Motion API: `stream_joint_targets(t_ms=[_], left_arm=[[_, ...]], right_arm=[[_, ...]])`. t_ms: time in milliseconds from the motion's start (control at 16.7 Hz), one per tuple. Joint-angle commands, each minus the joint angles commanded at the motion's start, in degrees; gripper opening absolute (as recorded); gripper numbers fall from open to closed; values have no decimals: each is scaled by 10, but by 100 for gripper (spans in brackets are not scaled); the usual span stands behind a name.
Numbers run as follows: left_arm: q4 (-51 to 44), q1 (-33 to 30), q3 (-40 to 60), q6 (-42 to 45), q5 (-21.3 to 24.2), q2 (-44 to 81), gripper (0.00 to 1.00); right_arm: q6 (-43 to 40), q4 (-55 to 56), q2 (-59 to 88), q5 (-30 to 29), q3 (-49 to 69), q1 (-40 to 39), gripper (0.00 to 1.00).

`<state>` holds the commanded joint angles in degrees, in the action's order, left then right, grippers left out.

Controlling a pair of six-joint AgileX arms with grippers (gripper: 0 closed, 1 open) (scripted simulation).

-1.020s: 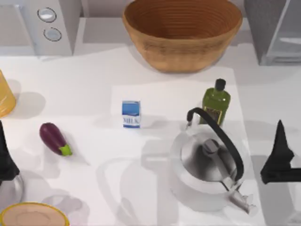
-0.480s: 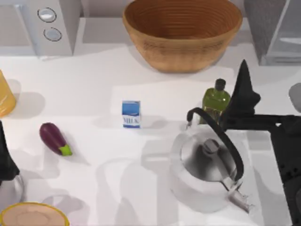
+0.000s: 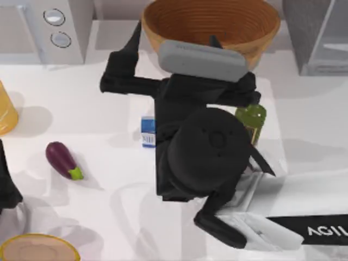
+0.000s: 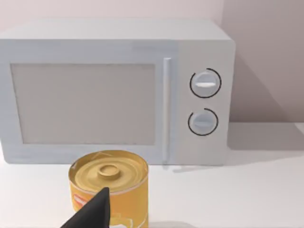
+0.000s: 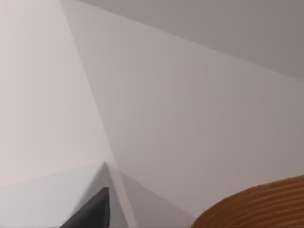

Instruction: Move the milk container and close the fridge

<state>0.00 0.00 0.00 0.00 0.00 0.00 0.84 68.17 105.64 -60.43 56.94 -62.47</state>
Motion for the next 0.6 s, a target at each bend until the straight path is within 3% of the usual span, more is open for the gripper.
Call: stream_joint_targets(t_ms=[300, 600], left_arm=[[0, 0, 0, 0, 0, 0, 100], [0, 0, 0, 0, 0, 0, 100]], right_arm=[[3, 39, 253, -36, 136, -5, 100], [5, 51, 390, -72, 151, -3, 100]])
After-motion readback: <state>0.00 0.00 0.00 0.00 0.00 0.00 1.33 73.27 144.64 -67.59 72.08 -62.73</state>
